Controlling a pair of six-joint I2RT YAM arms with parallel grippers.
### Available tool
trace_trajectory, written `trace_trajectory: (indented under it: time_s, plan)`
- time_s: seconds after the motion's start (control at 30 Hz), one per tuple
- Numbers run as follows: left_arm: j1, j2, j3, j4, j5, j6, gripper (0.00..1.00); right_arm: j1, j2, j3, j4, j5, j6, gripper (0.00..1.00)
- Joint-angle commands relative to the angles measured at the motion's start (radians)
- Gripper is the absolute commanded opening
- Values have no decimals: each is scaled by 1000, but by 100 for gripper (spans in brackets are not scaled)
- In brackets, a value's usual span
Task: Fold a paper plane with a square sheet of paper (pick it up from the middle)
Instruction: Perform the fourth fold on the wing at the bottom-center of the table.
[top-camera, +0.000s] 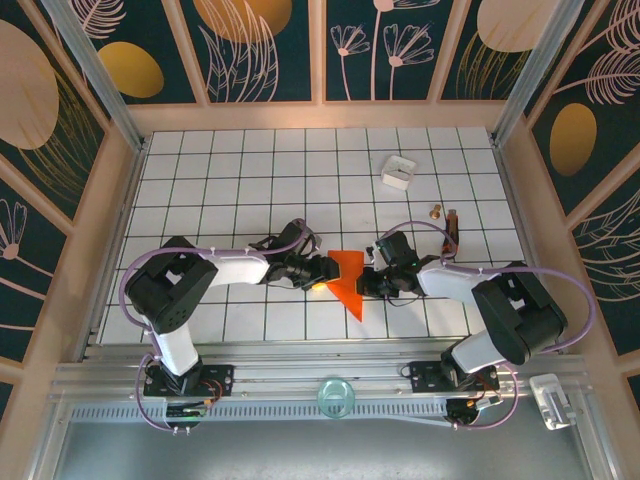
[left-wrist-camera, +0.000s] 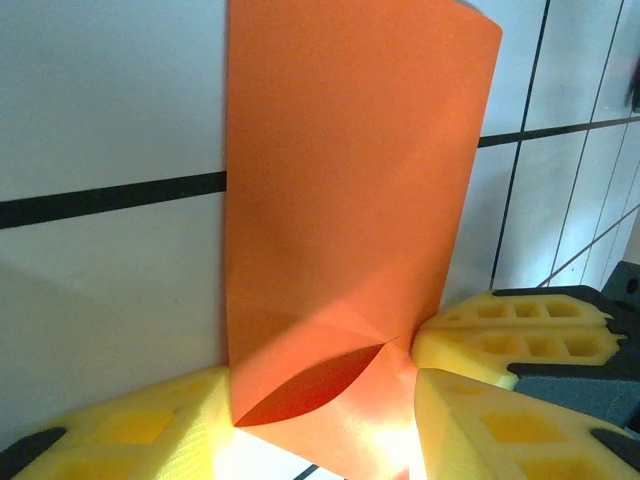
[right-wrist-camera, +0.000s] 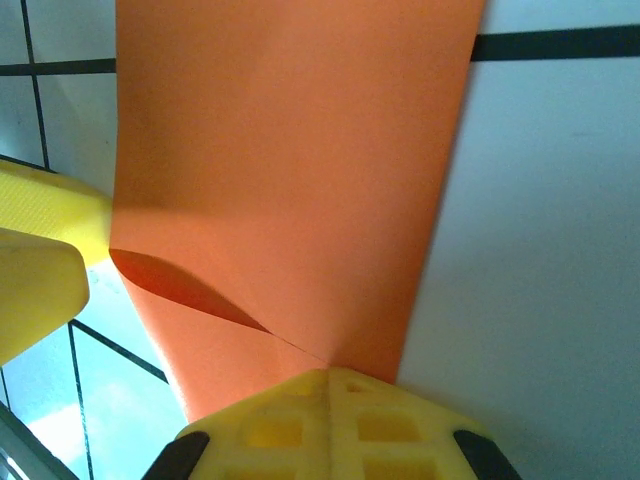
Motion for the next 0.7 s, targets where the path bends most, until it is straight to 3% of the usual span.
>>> trace_trajectory:
  time_s: [0.0, 0.67]
  plan:
    - [0, -6, 14, 8, 35, -19, 50, -7, 45, -33, -49, 36, -26, 0]
    - [21, -42, 29, -34, 15, 38, 50, -7, 49, -35, -47, 33, -24, 0]
